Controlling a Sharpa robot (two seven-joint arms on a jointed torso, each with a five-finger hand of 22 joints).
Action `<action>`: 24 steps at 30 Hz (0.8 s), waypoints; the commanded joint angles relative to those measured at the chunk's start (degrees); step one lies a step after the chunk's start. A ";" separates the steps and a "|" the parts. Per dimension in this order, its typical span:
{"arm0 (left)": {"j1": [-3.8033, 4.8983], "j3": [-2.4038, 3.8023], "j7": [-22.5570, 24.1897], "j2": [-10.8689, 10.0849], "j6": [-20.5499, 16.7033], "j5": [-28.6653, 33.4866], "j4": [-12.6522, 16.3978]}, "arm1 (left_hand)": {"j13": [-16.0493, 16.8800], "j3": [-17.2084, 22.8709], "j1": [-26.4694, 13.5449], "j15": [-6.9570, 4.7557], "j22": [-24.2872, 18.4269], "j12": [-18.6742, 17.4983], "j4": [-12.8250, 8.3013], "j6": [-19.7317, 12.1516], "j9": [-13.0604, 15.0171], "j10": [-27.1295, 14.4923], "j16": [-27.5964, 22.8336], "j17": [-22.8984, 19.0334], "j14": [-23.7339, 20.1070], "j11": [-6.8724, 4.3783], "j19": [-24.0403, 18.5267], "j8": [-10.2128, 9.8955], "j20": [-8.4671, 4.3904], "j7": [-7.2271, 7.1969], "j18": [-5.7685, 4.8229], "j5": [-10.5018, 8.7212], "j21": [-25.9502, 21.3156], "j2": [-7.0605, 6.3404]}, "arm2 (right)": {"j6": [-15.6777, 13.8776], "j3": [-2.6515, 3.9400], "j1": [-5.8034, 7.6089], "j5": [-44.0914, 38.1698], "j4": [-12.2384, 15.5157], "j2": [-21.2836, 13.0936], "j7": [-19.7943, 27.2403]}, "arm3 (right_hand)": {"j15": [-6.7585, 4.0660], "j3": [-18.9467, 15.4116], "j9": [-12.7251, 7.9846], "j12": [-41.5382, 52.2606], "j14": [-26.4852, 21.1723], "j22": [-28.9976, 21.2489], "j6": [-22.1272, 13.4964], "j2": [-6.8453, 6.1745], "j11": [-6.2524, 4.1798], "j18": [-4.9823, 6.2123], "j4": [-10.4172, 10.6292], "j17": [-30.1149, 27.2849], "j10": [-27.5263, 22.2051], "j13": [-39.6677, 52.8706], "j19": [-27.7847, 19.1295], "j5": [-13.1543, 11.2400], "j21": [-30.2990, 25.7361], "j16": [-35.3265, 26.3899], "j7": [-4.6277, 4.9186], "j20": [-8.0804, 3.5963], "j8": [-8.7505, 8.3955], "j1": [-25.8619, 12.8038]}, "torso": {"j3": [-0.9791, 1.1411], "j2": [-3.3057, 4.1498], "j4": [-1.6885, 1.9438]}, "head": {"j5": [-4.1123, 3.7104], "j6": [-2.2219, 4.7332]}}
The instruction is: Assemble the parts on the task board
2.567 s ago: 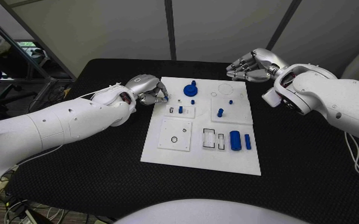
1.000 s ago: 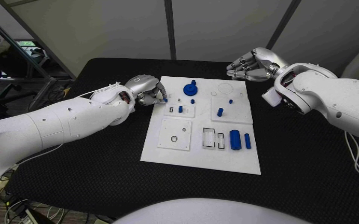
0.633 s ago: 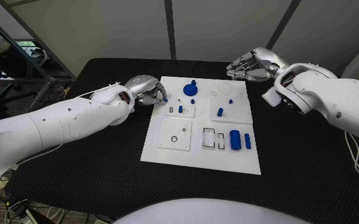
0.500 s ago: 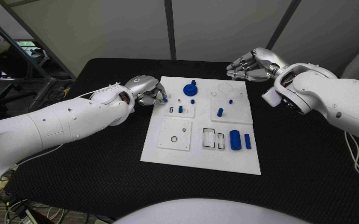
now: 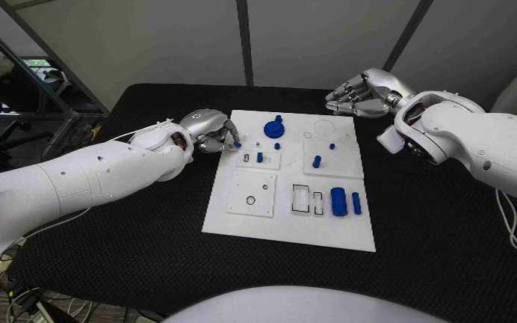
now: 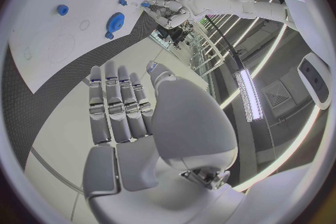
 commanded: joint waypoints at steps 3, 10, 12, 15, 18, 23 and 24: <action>0.07 0.03 -0.35 0.02 -0.11 -0.34 0.02 | 0.05 0.00 -0.20 0.54 11.60 -0.06 0.29 -0.45 -0.08 0.09 0.35 15.05 6.04 0.27 2.67 -0.40 0.25 0.11 -0.87 -0.04 -0.19 -0.17 | -0.38 0.03 0.10 -0.05 0.04 0.07 0.44 | -0.09 0.29 0.04 0.13 -0.48 -0.06 -0.35 0.57 0.01 0.33 0.08 -0.06 -0.41 -0.06 0.53 0.24 -0.19 -0.13 -0.15 0.03 0.07 -0.06 | -0.03 -0.04 0.02 | -0.02 0.08; 0.07 0.04 -0.48 0.03 -0.49 -0.31 0.08 | 0.07 -0.08 -0.36 0.64 11.62 -0.05 0.53 -0.75 -0.16 0.11 0.35 15.05 6.04 0.41 2.69 -0.69 0.33 0.22 -0.88 -0.03 -0.12 -0.18 | -0.41 0.03 0.10 -0.05 0.01 0.09 0.44 | -0.08 0.32 0.03 0.12 -0.50 -0.06 -0.39 0.55 0.02 0.33 0.04 -0.08 -0.44 -0.06 0.54 0.24 -0.25 -0.13 -0.14 0.04 0.06 -0.03 | -0.02 -0.01 0.01 | -0.04 0.11; 0.07 0.04 -0.49 0.04 -0.66 -0.28 0.11 | 0.11 -0.10 -0.39 0.66 11.65 -0.04 0.58 -0.81 -0.17 0.14 0.35 15.05 6.04 0.45 2.72 -0.75 0.35 0.25 -0.90 -0.03 -0.01 -0.18 | -0.41 0.03 0.09 -0.05 0.00 0.11 0.44 | -0.08 0.32 0.03 0.12 -0.50 -0.06 -0.39 0.55 0.02 0.33 0.04 -0.08 -0.44 -0.06 0.54 0.24 -0.25 -0.13 -0.14 0.04 0.06 -0.03 | -0.03 -0.01 0.01 | -0.03 0.13; 0.07 0.05 -0.53 0.04 -0.78 -0.22 0.15 | 0.13 -0.12 -0.45 0.73 11.67 -0.02 0.70 -0.96 -0.21 0.18 0.35 15.05 6.04 0.53 2.75 -0.90 0.39 0.32 -0.92 -0.02 0.09 -0.14 | -0.40 0.03 0.09 -0.05 -0.02 0.13 0.43 | -0.08 0.32 0.03 0.12 -0.50 -0.06 -0.39 0.55 0.02 0.33 0.04 -0.08 -0.44 -0.06 0.54 0.24 -0.25 -0.13 -0.14 0.04 0.06 -0.03 | -0.02 0.00 0.01 | -0.01 0.13; 0.07 0.06 -0.53 0.03 -0.94 -0.04 0.18 | 0.22 -0.14 -0.56 0.79 11.69 0.02 0.87 -1.07 -0.25 0.25 0.35 15.05 6.04 0.62 2.78 -1.03 0.44 0.38 -0.94 -0.02 0.19 -0.07 | -0.39 0.03 0.09 -0.05 -0.03 0.15 0.43 | -0.08 0.32 0.03 0.12 -0.50 -0.06 -0.39 0.55 0.02 0.33 0.04 -0.08 -0.44 -0.06 0.54 0.24 -0.25 -0.13 -0.14 0.04 0.06 -0.03 | -0.02 0.01 0.00 | -0.02 0.12; 0.07 0.07 -0.56 0.04 -0.98 0.18 0.14 | 0.24 -0.14 -0.59 0.81 11.70 0.03 0.91 -1.10 -0.25 0.27 0.35 15.05 6.04 0.65 2.79 -1.06 0.45 0.40 -0.94 -0.02 0.22 -0.05 | -0.36 0.03 0.09 -0.05 -0.03 0.16 0.43 | -0.08 0.32 0.03 0.12 -0.50 -0.06 -0.39 0.55 0.02 0.33 0.04 -0.08 -0.44 -0.06 0.54 0.24 -0.25 -0.13 -0.14 0.04 0.06 -0.03 | -0.01 -0.01 -0.02 | 0.02 0.09; 0.07 0.07 -0.58 0.04 -0.97 0.20 0.13 | 0.24 -0.13 -0.64 0.86 11.71 0.03 1.02 -1.14 -0.27 0.29 0.35 15.05 6.04 0.71 2.80 -1.13 0.49 0.43 -0.95 -0.01 0.25 0.03 | -0.36 0.03 0.09 -0.05 -0.02 0.16 0.43 | -0.08 0.32 0.03 0.12 -0.50 -0.06 -0.39 0.55 0.02 0.33 0.04 -0.08 -0.44 -0.06 0.54 0.24 -0.25 -0.13 -0.14 0.04 0.06 -0.03 | -0.01 0.01 -0.01 | 0.02 0.07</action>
